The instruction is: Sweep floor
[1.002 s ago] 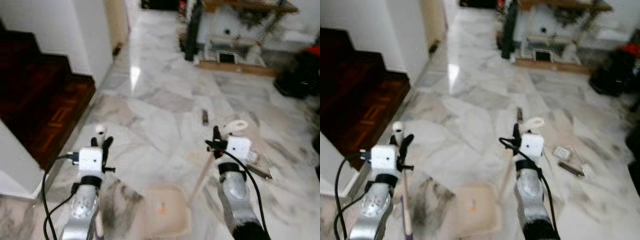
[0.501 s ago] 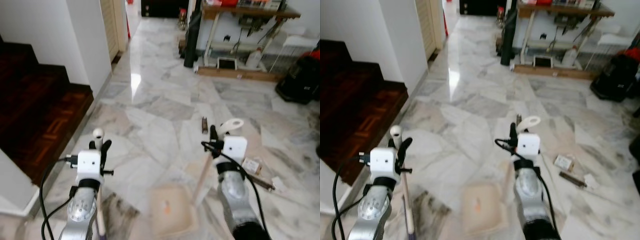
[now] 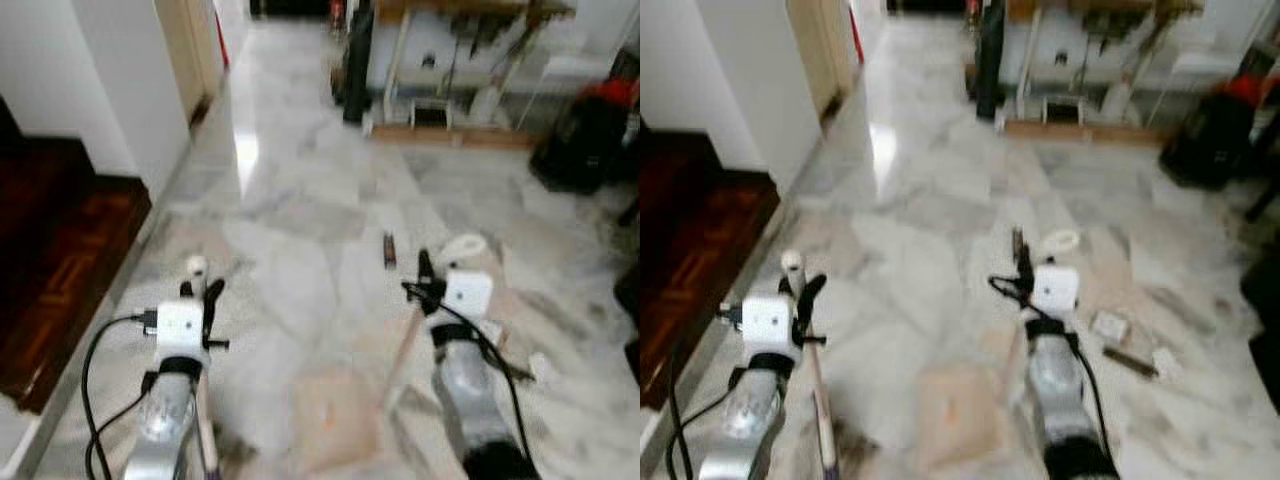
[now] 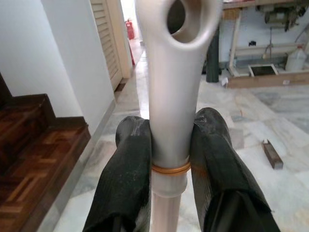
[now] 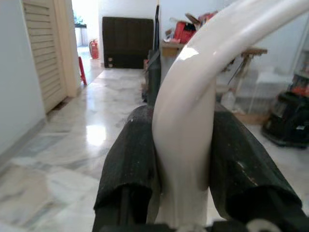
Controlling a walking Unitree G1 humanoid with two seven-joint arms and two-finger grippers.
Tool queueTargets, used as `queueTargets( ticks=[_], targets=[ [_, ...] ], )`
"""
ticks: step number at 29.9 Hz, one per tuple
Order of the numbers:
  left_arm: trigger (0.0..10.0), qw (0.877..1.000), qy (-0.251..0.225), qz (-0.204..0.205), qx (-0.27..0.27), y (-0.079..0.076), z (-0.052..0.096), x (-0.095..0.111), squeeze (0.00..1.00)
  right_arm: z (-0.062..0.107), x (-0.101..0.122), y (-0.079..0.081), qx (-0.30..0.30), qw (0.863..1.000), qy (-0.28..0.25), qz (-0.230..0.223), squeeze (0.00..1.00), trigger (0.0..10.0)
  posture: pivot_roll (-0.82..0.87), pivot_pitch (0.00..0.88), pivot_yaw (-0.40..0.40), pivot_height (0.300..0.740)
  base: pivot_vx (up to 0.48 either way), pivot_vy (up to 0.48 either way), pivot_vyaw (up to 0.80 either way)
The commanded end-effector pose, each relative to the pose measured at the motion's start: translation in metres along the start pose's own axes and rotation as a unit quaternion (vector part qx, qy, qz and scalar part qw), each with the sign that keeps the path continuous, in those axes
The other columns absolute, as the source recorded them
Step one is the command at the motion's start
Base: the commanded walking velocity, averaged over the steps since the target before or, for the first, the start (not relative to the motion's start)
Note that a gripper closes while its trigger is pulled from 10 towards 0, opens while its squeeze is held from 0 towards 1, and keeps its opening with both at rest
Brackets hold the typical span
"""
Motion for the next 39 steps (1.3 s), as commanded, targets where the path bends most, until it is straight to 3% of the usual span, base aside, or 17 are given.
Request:
queueTargets(
  ticks=[1, 18, 26, 39],
  targets=[
    [10.0, 1.0, -0.02, -0.007, 0.003, 0.0025, -0.0024, 0.0086, 0.0, -0.0051, 0.0128, 0.0087, 0.004, 1.0, -0.025, -0.018, 0.0, 10.0, 0.11, 0.055, -0.044, 0.74, 0.349, 0.0, 0.0],
    [10.0, 1.0, -0.024, -0.008, 0.009, 0.003, -0.0024, 0.0099, 0.0, -0.0054, 0.0146, 0.0107, 0.015, 0.999, -0.03, -0.01, 0.0, 10.0, 0.11, 0.056, -0.048, 0.74, 0.35, 0.0, 0.0],
    [10.0, 1.0, -0.024, -0.009, 0.008, 0.0035, -0.0025, 0.0099, 0.0, -0.0055, 0.0159, 0.0124, 0.019, 0.999, -0.033, -0.007, 0.0, 10.0, 0.11, 0.047, -0.047, 0.74, 0.35, 0.0, 0.62],
    [10.0, 1.0, -0.023, -0.009, 0.002, 0.0021, -0.003, 0.009, 0.0, -0.0043, 0.0151, 0.0115, 0.016, 0.999, -0.034, -0.013, 0.0, 10.0, 0.11, 0.02, -0.042, 0.74, 0.352, 0.0, 0.0]
  ],
)
Point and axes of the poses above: a point about 5 cm out from each wrist's last joint towards the gripper, its own z axis pointing back from the gripper into the wrist, its own x axis along the axis of the wrist's last joint, y = z × x, the point moved 1 cm from there along -z, pointing out of the wrist towards the gripper, and after that the axes turned 11 degrees about z, right-handed, at the moved point
